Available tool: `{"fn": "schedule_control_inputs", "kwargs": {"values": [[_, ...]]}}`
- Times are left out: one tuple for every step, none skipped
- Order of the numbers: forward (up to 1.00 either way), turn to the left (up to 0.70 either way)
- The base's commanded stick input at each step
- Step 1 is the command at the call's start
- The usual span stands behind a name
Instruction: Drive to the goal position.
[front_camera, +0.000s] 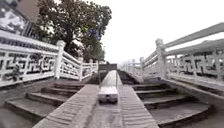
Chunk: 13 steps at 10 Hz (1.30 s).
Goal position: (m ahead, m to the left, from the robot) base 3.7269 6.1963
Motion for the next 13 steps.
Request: {"fn": "schedule_control_inputs", "kwargs": {"values": [[0.69, 0.01], [0.69, 0.01], [0.69, 0.01], [0.69, 0.01], [0.69, 0.01], [0.69, 0.01], [0.69, 0.01], [0.69, 0.01], [0.69, 0.01], [0.69, 0.01], [0.69, 0.01], [0.69, 0.01], [0.69, 0.01]]}}
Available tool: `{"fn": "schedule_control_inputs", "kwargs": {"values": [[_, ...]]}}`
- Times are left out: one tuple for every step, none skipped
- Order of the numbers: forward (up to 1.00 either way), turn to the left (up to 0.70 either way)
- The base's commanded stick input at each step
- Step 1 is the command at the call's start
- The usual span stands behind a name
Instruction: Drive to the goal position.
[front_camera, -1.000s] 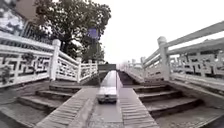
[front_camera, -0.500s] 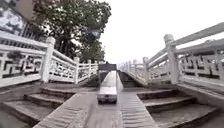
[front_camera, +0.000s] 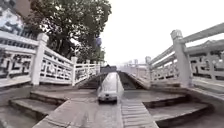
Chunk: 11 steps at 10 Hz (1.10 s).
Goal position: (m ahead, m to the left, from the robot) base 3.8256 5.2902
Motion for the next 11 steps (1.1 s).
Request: {"fn": "schedule_control_inputs", "kwargs": {"values": [[0.69, 0.01], [0.69, 0.01], [0.69, 0.01], [0.69, 0.01], [0.69, 0.01], [0.69, 0.13], [0.69, 0.1], [0.69, 0.01], [0.69, 0.01], [0.69, 0.01], [0.64, 0.01]]}}
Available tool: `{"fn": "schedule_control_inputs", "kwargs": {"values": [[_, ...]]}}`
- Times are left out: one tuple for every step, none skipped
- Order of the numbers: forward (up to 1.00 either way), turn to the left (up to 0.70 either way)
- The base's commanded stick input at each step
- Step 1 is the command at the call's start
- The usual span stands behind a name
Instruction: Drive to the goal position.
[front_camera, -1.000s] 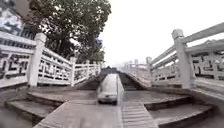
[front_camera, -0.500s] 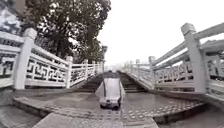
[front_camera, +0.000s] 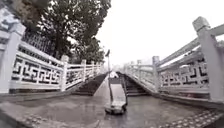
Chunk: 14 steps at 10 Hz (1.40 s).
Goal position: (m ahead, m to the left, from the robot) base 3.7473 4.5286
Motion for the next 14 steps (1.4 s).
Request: {"fn": "schedule_control_inputs", "kwargs": {"values": [[0.45, 0.03], [0.45, 0.03], [0.45, 0.03], [0.45, 0.03], [0.45, 0.03], [0.45, 0.03], [0.45, 0.03], [0.45, 0.03], [0.45, 0.03], [0.45, 0.03], [0.45, 0.03], [0.45, 0.03], [0.45, 0.03], [0.45, 0.03]]}}
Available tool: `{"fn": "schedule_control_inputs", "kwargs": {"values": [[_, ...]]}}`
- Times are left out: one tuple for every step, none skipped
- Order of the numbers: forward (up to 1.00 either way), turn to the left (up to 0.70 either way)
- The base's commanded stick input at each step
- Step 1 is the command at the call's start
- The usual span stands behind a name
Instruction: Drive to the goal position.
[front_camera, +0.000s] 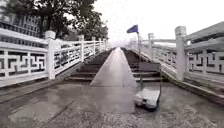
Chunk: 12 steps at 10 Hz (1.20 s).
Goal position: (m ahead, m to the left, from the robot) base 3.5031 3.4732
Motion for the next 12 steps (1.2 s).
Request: {"fn": "schedule_control_inputs", "kwargs": {"values": [[0.23, 0.09], [0.03, 0.01], [0.03, 0.01], [0.03, 0.01], [0.03, 0.01], [0.03, 0.01], [0.03, 0.01], [0.03, 0.01], [0.03, 0.01], [0.03, 0.01], [0.03, 0.01], [0.03, 0.01]]}}
